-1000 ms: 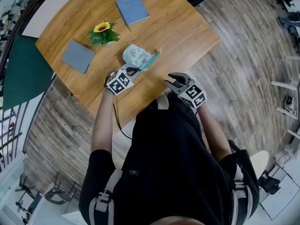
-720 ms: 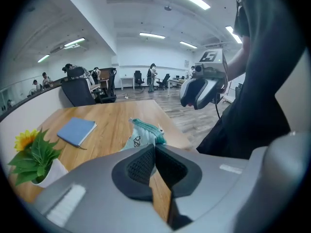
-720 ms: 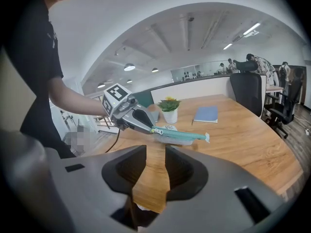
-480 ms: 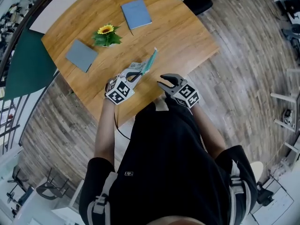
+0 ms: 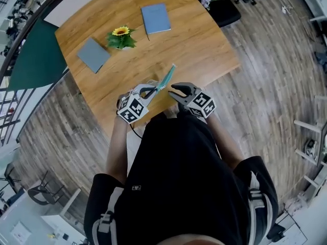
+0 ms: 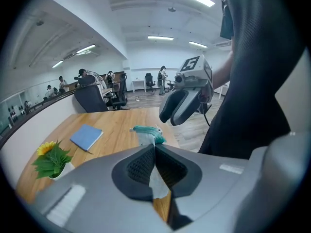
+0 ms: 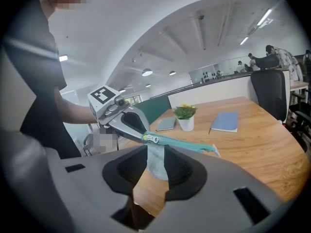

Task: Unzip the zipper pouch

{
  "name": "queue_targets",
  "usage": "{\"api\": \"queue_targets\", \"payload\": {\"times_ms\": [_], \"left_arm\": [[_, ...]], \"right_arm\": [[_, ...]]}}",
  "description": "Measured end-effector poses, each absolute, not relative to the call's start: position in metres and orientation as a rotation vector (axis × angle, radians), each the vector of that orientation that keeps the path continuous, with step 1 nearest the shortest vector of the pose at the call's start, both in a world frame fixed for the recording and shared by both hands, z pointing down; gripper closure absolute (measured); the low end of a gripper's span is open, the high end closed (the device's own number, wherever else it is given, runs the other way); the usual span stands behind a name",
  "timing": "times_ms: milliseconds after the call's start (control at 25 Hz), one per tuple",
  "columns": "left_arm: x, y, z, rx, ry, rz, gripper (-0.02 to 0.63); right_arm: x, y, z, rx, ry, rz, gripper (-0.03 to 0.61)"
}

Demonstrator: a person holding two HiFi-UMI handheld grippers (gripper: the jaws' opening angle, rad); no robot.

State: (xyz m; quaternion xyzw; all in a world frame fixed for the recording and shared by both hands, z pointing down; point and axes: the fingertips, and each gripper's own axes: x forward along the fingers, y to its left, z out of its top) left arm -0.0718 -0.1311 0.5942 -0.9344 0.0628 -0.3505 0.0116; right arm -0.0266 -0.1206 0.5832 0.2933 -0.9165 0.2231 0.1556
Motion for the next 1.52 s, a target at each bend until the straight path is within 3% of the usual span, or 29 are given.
{"api": "queue_targets", "payload": {"times_ms": [960,1240,1520], "left_arm": [[-0.040,-0.116,0.563,-2.832,0.382,-1.116,0.609],[-0.038,-0.110,0.569,-2.818,0.396,-1.156,0.609],[-0.035,-0.107,0.571,-2.813,0.416,-1.176,0.609]], "right_arm": [[-0.017,-0.118,0.551,0.575,-2.789,0.615,0.499],[-0.012,-0.113,0.551,0.533,-2.819,0.656,0.557],[-0.009,-0.107,0.550,0.490,-2.840,0.687,0.566]]}}
